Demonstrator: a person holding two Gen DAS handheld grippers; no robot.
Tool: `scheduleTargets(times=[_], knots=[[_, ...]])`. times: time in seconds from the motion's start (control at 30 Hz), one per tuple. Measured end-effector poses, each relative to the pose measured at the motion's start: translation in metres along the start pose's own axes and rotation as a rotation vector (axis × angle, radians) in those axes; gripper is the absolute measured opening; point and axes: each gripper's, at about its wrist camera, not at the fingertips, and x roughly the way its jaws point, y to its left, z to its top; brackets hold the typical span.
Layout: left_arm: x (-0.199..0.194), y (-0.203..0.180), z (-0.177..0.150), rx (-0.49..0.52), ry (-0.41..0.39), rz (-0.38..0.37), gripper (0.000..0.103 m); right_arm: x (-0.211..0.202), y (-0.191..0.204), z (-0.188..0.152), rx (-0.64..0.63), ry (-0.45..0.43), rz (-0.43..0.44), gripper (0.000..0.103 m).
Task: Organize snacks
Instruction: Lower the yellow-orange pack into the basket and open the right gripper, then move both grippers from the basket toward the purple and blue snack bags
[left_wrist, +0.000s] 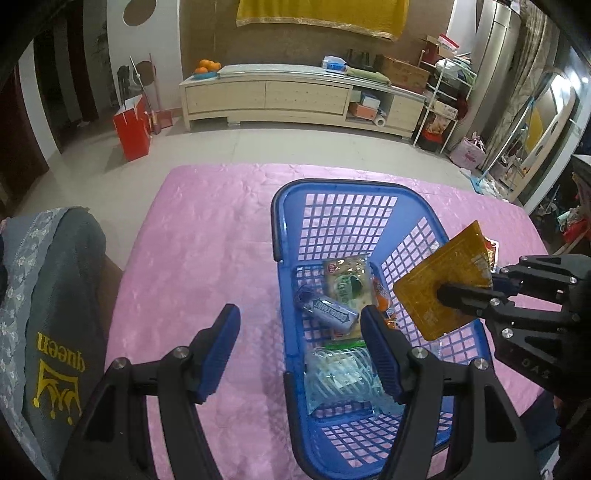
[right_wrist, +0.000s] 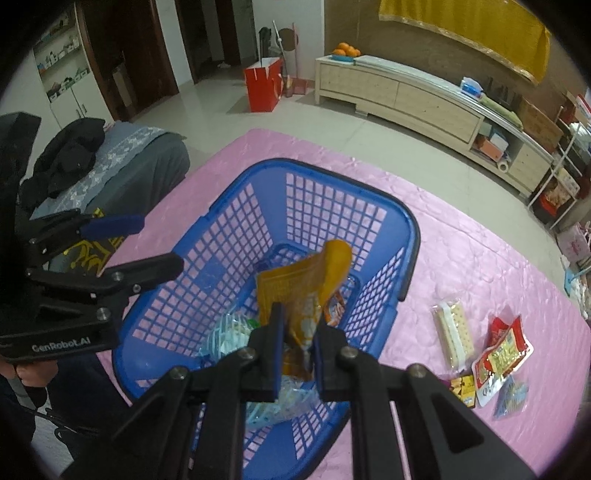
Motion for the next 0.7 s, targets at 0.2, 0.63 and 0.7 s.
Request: scheduleTargets(times=[0.2, 0.63, 0.7], knots=[[0.009, 0.007, 0.003, -0.028, 0.008, -0.008, 0.066, 0.008, 0.002, 0.006, -0.005, 0.005, -0.015, 0.017], [0.004, 0.006, 0.001, -0.056, -0.01, 0.0, 0.066, 0.001, -0.006, 0.004, -0.01, -0.03, -0.031, 0.082], [0.0, 0.003, -0.001, -0.047, -0.02, -0.005, 0.066, -0.007, -0.009, -0.001, -0.005, -0.031, -0.02, 0.082]])
